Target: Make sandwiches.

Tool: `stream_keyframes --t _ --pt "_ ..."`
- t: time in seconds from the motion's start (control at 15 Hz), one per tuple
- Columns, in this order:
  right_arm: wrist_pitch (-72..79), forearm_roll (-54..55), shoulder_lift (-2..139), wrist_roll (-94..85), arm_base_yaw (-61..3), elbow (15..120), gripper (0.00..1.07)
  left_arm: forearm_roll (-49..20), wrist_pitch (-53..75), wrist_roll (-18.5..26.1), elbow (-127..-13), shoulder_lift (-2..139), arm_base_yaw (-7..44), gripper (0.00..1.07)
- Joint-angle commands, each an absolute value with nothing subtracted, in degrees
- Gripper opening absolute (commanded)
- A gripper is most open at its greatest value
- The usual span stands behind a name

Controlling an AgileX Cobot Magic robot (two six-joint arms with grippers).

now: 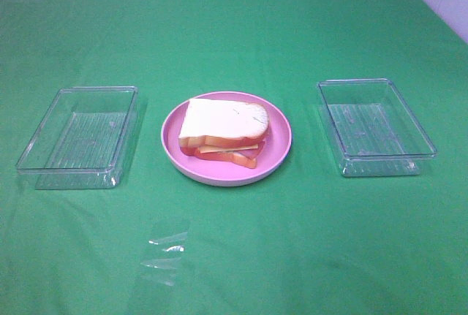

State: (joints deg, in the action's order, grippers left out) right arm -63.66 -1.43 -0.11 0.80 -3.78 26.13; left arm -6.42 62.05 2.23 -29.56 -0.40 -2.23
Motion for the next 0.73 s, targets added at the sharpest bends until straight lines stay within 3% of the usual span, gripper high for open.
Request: stream_keyframes --t 0.07,0.73 --pt "-63.48 -1.43 -2.01 0.92 -3.84 25.95 0.92 -6.76 61.48 1.89 -29.56 -1.32 -2.06 1.00" --pt "-63.48 -1.43 -2.01 0.92 -3.84 25.95 0.91 -6.76 61.48 1.89 -29.56 -1.32 -2.06 1.00"
